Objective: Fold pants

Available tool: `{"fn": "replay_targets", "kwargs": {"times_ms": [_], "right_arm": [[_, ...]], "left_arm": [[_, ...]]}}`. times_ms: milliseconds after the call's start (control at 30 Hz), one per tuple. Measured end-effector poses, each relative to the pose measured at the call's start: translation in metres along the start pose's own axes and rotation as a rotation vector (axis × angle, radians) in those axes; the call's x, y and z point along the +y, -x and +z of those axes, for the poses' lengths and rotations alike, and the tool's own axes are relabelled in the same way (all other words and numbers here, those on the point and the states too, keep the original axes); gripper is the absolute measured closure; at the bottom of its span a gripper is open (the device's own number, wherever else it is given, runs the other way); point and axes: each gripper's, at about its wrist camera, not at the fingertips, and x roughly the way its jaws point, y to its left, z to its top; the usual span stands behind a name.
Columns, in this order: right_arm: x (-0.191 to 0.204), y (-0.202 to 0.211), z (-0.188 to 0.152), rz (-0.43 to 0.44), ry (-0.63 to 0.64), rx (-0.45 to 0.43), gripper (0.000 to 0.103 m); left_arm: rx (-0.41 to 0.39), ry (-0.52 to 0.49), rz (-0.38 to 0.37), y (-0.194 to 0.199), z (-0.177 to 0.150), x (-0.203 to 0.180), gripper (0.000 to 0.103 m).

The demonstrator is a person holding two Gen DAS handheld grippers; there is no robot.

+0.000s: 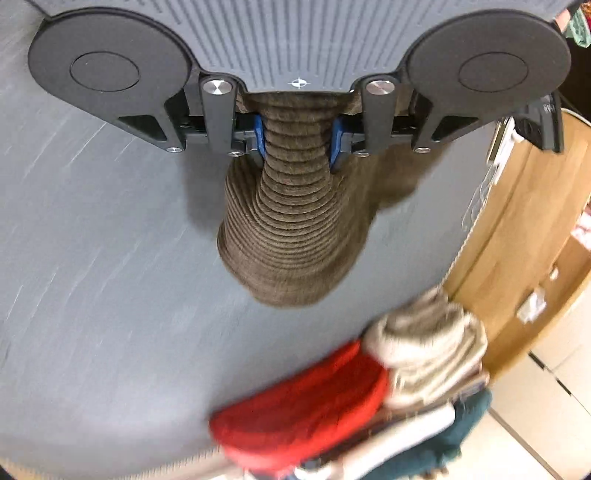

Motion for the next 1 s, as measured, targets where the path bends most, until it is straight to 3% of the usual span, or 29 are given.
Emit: {"fn": "replay_targets", "kwargs": {"times_ms": [167,233,300,333,367,400,467,533,600,667,700,733,800,867,933,1000], "right_arm": [[-0.036,0.044,0.039,-0.079,0.161,-0.097,0.07],[-0.064,0.039,0.043,-0.113,0.136,-0.07,0.065],[-0.095,0.028,0.043,-0.309,0.049,-0.028,0.063],[-0.105,0.028,0.039,-0.431,0.021,-0.044,0.063],[-0.114,0.031,0.032,-0.486,-0.001,-0.071,0.063],[-0.121,0.037,0.024,-0.458,-0.033,-0.088,0.063],[-0.121,0.044,0.018,-0.322,-0.102,-0.084,0.064],[-0.097,0.051,0.015,-0.224,0.018,-0.12,0.064],[-0.077,0.042,0.007,-0.256,0.147,-0.084,0.064],[-0.08,0.018,-0.005,-0.329,0.156,0.06,0.064],[-0.089,0.003,-0.013,-0.373,0.123,0.158,0.062],[-0.097,-0.004,-0.017,-0.395,0.076,0.196,0.058],[-0.102,-0.001,-0.016,-0.392,0.009,0.176,0.058],[-0.102,0.01,-0.019,-0.402,-0.003,0.142,0.058],[-0.097,0.024,-0.024,-0.425,-0.016,0.092,0.058],[-0.088,0.037,-0.032,-0.439,0.0,0.047,0.057]], "left_arm": [[-0.027,-0.125,-0.062,-0.054,0.012,-0.055,0.055],[0.024,-0.155,0.036,-0.077,0.011,-0.057,0.046],[0.032,-0.171,0.259,-0.086,0.009,-0.059,0.042],[0.003,-0.159,0.289,-0.077,0.007,-0.059,0.043],[-0.055,-0.13,0.277,-0.06,0.004,-0.062,0.044],[-0.102,-0.113,0.256,-0.045,0.0,-0.065,0.044],[-0.158,-0.128,0.231,-0.018,-0.012,-0.07,0.044],[-0.129,-0.214,0.206,-0.012,-0.027,-0.083,0.051],[0.0,-0.362,0.235,-0.036,-0.05,-0.095,0.06],[0.167,-0.464,0.33,-0.072,-0.082,-0.091,0.061],[0.158,-0.484,0.35,-0.073,-0.095,-0.089,0.061],[0.125,-0.493,0.356,-0.068,-0.101,-0.092,0.061],[0.104,-0.469,0.377,-0.057,-0.102,-0.1,0.06],[0.068,-0.463,0.384,-0.039,-0.108,-0.11,0.047],[0.023,-0.496,0.399,-0.018,-0.117,-0.125,0.025],[-0.034,-0.54,0.41,-0.002,-0.126,-0.142,0.019]]}}
